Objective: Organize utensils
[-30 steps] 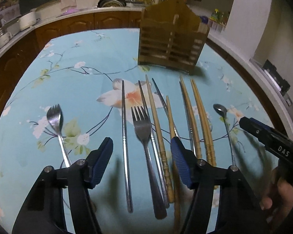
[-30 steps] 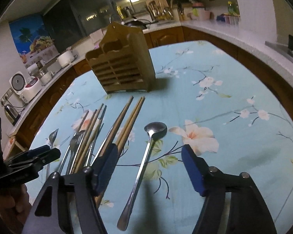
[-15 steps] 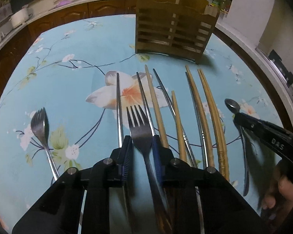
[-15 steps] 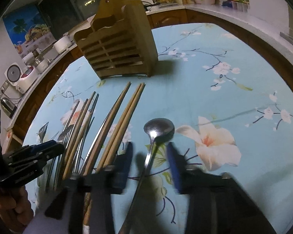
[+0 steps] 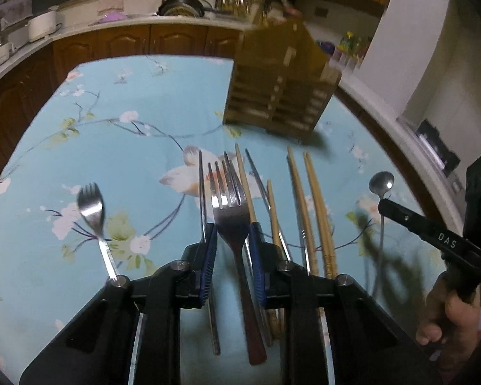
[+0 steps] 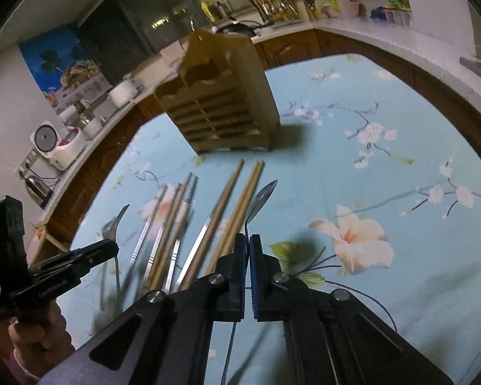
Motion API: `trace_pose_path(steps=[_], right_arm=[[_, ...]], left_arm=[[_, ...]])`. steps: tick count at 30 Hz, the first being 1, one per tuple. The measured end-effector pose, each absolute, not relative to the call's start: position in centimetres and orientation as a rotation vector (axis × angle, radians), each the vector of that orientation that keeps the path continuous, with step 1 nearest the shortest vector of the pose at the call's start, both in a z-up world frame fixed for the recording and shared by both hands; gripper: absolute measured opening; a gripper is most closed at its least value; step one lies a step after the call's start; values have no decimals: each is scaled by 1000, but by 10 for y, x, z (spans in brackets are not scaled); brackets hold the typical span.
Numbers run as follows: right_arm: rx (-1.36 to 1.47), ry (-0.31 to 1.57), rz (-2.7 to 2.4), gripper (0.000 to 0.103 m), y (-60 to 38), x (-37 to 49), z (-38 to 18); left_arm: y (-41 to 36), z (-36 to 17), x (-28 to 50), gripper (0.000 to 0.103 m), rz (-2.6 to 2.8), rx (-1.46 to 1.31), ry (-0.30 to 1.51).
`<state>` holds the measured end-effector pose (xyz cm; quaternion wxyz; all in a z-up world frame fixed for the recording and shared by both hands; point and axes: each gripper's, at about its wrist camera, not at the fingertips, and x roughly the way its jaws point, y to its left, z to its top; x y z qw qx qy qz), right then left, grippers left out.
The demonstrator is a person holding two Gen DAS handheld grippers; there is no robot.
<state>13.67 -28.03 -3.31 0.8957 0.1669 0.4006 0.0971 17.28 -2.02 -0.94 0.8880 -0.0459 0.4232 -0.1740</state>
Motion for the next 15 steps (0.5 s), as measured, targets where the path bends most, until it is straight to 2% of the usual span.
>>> trace_pose_path(steps=[6, 11, 15], right_arm=[[346, 777, 221, 2, -276, 130, -8], [336, 750, 229, 2, -272, 125, 4], [335, 741, 227, 2, -272, 122, 6]], left_arm=[[-10, 15, 164, 0, -359, -109, 812], [-2, 7, 171, 1, -342, -131, 853], [-5, -8, 184, 25, -343, -141, 906]])
